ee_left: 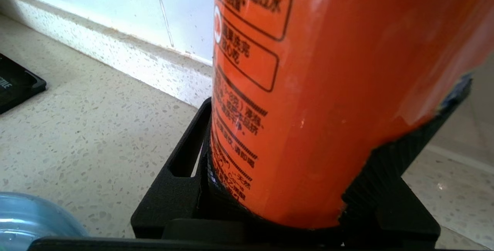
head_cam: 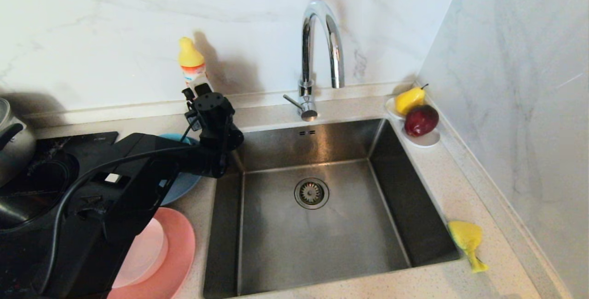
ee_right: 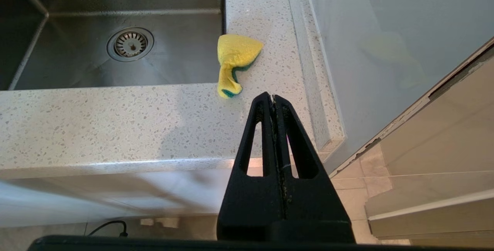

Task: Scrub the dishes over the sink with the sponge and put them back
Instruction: Place the dish soap on the table

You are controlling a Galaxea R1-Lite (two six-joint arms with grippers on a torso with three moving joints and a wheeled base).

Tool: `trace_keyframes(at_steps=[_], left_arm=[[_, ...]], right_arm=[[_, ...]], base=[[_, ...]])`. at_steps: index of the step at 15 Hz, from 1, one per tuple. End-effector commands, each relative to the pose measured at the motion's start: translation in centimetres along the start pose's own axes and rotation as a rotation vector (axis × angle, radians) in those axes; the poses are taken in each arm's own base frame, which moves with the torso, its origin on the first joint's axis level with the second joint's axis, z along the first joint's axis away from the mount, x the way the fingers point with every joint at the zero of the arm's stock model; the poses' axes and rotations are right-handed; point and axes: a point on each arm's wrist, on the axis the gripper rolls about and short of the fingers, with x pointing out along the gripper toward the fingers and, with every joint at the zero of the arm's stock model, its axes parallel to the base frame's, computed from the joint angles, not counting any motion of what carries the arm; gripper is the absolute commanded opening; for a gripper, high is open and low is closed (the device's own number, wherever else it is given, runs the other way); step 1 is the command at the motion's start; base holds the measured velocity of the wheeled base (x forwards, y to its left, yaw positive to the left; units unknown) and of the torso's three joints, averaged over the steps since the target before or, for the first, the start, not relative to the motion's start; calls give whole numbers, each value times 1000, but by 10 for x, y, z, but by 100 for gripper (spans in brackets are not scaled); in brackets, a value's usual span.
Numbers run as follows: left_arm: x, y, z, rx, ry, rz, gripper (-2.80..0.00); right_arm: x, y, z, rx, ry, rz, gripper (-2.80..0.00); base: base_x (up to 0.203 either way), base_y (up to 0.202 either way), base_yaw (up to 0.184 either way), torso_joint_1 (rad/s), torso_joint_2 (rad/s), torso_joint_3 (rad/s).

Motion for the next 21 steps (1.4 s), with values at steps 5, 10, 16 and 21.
trace_keyframes(at_steps=[5,10,16,21], left_arm=[[6,3,14,-28,-25,18,-280],[9,2,25,-31,-28,17,-280],[7,0,15,-22,-9,10,-280],[5,-2,-3,-1,26,4,-280]], right_arm=[[0,0,0,-2,0,1,-280],[0,0,0,0,0,1,-280],[0,0,0,0,0,1,-280],[0,0,0,0,0,1,-280]], base=[[0,0,0,0,0,0],[0,0,0,0,0,0],[0,0,0,0,0,0],[0,0,0,0,0,0]])
